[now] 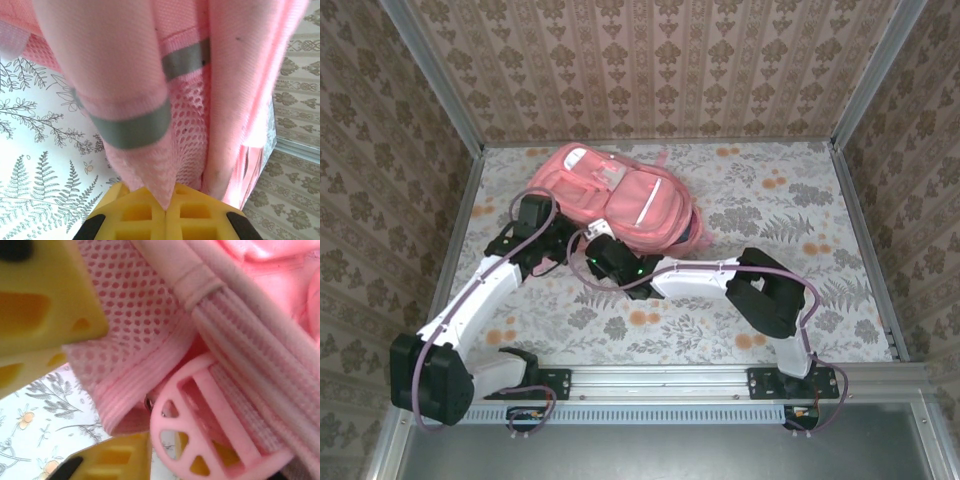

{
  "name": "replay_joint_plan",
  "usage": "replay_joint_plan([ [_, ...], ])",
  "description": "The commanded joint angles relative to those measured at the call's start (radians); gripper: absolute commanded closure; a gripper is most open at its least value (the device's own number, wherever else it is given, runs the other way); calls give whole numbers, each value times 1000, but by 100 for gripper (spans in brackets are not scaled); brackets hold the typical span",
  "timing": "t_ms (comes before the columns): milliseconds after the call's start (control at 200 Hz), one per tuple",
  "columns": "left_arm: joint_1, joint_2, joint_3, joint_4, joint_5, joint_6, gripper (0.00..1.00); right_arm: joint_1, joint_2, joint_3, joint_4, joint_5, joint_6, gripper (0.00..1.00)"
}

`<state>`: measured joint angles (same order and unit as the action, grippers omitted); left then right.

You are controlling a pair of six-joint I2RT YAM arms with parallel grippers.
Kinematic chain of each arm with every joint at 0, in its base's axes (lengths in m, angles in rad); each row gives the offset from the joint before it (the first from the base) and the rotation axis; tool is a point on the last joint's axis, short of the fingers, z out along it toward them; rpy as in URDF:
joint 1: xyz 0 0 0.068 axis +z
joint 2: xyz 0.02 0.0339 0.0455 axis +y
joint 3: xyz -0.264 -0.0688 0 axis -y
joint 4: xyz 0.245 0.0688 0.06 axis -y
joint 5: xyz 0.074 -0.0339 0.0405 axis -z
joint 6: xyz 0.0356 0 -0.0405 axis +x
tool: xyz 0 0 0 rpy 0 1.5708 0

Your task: Pack the student bag

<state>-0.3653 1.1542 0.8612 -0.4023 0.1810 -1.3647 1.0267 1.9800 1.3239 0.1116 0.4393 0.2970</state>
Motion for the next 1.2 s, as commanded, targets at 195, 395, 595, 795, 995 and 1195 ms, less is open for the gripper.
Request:
replay_joint_plan([
  [195,1,-33,37,60,15,-1,100,-23,-89,-78,9,-21,22,100],
  [395,39,-19,12,68,14,25,100,-20,-202,-198,-16,-50,92,100],
  [595,56,-15,-7,82,25,32,100,-20,-256,-269,-54,-24,120,100],
  [795,58,2,-12,92,44,80,100,-41,-261,-254,-100,-75,129,95],
  [995,54,-6,0,46,79,165,100,-80,-233,-209,-142,-100,143,85],
  [1195,54,-43,9,-133,81,336,90,-112,-242,-186,-179,-116,129,77],
])
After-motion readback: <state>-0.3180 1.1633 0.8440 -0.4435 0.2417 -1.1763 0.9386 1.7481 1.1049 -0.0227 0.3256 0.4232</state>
